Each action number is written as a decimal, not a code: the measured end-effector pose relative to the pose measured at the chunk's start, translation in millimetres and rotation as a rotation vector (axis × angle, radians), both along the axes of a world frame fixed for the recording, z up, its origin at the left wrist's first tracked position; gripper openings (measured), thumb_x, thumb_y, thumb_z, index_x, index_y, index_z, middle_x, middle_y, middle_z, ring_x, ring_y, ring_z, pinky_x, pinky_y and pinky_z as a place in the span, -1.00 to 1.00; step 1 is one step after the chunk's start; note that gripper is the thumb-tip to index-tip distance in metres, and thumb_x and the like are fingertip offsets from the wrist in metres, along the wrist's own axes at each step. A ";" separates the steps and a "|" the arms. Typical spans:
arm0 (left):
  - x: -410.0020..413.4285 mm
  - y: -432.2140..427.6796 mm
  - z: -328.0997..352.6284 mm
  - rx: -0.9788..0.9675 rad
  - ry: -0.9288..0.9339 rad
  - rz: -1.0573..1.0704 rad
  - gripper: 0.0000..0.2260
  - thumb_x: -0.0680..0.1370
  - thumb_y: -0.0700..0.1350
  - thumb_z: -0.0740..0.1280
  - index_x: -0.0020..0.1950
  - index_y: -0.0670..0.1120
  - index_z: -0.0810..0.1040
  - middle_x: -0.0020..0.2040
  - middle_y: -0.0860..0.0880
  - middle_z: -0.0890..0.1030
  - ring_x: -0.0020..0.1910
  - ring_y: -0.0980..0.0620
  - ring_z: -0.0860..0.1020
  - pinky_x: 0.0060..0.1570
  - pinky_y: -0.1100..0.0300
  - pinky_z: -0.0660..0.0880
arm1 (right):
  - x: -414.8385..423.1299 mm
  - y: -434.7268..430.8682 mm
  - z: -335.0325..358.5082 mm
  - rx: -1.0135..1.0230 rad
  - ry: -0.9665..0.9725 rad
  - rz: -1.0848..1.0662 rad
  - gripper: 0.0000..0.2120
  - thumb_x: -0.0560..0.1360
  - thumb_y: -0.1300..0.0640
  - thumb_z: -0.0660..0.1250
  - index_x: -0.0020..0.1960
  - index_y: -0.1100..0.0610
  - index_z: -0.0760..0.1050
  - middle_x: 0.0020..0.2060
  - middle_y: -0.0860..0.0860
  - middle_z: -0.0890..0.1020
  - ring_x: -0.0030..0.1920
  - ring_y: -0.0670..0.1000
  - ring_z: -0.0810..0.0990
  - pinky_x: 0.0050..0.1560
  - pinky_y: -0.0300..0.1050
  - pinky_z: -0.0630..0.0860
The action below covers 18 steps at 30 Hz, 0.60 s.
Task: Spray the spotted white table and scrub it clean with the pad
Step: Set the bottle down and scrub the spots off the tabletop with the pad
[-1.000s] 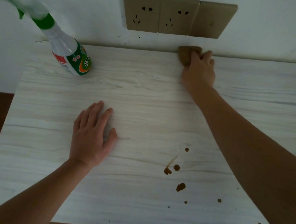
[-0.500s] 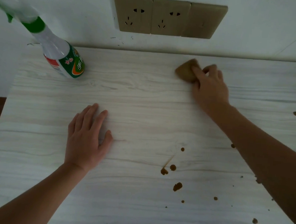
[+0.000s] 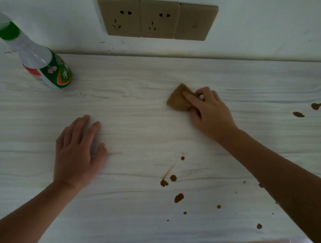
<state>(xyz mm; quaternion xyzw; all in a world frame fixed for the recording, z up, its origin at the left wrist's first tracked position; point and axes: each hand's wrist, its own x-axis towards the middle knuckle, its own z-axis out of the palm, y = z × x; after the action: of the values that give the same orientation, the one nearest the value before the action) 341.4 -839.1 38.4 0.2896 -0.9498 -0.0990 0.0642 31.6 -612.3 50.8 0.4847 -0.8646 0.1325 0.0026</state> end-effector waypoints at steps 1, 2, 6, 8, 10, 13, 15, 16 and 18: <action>-0.3 -0.2 0.1 0.002 0.000 0.001 -0.43 0.56 0.11 0.14 0.51 -0.12 0.44 0.58 -0.18 0.34 0.58 -0.22 0.25 0.52 -0.18 0.19 | -16.0 3.0 1.5 0.005 0.005 -0.099 -0.51 0.53 0.05 0.19 0.46 0.02 0.42 0.18 0.16 0.46 0.10 0.19 0.46 -0.12 0.07 0.56; -0.7 -0.5 0.0 0.005 -0.001 0.001 -0.43 0.56 0.12 0.14 0.51 -0.12 0.44 0.58 -0.18 0.33 0.58 -0.23 0.25 0.51 -0.18 0.19 | -32.7 2.8 2.5 0.023 0.004 -0.211 -0.52 0.55 0.05 0.19 0.47 0.02 0.38 0.21 0.16 0.43 0.14 0.20 0.44 -0.11 0.09 0.56; 0.1 -0.1 -0.9 0.003 -0.005 0.007 -0.43 0.55 0.12 0.14 0.51 -0.12 0.44 0.58 -0.18 0.34 0.57 -0.24 0.27 0.50 -0.19 0.21 | -72.2 -33.2 5.6 0.080 -0.071 -0.609 -0.54 0.56 0.08 0.18 0.45 0.06 0.33 0.37 0.22 0.31 0.30 0.25 0.35 0.07 0.15 0.52; 0.5 2.1 -0.9 0.001 -0.001 0.015 -0.43 0.55 0.12 0.14 0.50 -0.11 0.44 0.57 -0.17 0.35 0.56 -0.25 0.28 0.48 -0.20 0.23 | -63.5 -55.1 4.6 0.092 -0.086 -0.606 -0.54 0.56 0.09 0.18 0.45 0.07 0.33 0.41 0.22 0.29 0.32 0.26 0.34 0.12 0.14 0.51; -0.2 2.2 0.2 0.004 0.000 0.016 -0.42 0.55 0.12 0.14 0.50 -0.11 0.44 0.57 -0.18 0.34 0.55 -0.26 0.29 0.47 -0.21 0.25 | -40.8 -67.1 3.1 0.066 -0.054 -0.424 -0.55 0.57 0.07 0.19 0.45 0.07 0.35 0.34 0.20 0.35 0.24 0.23 0.38 0.06 0.14 0.54; -0.9 1.5 0.5 0.003 -0.009 0.009 -0.42 0.55 0.12 0.14 0.51 -0.10 0.42 0.58 -0.17 0.33 0.55 -0.25 0.29 0.46 -0.21 0.26 | -5.8 -55.1 1.3 0.027 -0.002 0.002 -0.54 0.56 0.05 0.18 0.44 0.08 0.39 0.22 0.19 0.42 0.11 0.20 0.44 -0.11 0.06 0.54; -0.8 1.3 -0.2 0.005 -0.010 0.008 -0.43 0.55 0.12 0.14 0.51 -0.10 0.42 0.58 -0.17 0.34 0.55 -0.25 0.28 0.47 -0.20 0.25 | -1.1 -34.5 0.5 0.055 0.029 0.231 -0.53 0.56 0.03 0.14 0.45 0.07 0.40 0.19 0.17 0.44 0.06 0.15 0.46 -0.17 0.00 0.49; -0.7 1.2 -0.4 0.005 -0.007 0.007 -0.43 0.55 0.12 0.14 0.51 -0.11 0.43 0.57 -0.17 0.34 0.55 -0.25 0.28 0.47 -0.21 0.26 | -7.8 -25.4 0.7 0.068 0.045 0.265 -0.52 0.56 0.02 0.14 0.46 0.05 0.39 0.18 0.16 0.45 0.06 0.14 0.46 -0.18 0.00 0.50; -0.9 0.8 -0.9 0.002 -0.001 0.003 -0.44 0.56 0.11 0.14 0.51 -0.11 0.43 0.57 -0.18 0.35 0.55 -0.25 0.29 0.47 -0.21 0.26 | -30.6 -14.9 1.0 0.052 0.073 0.143 -0.52 0.56 0.04 0.16 0.47 0.03 0.38 0.19 0.17 0.45 0.09 0.17 0.46 -0.13 0.07 0.55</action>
<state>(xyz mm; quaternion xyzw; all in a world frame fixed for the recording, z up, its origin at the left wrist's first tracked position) 340.5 -838.3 37.5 0.2910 -0.9494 -0.0996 0.0634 1.0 -627.2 51.8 0.5495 -0.8303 0.0919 0.0121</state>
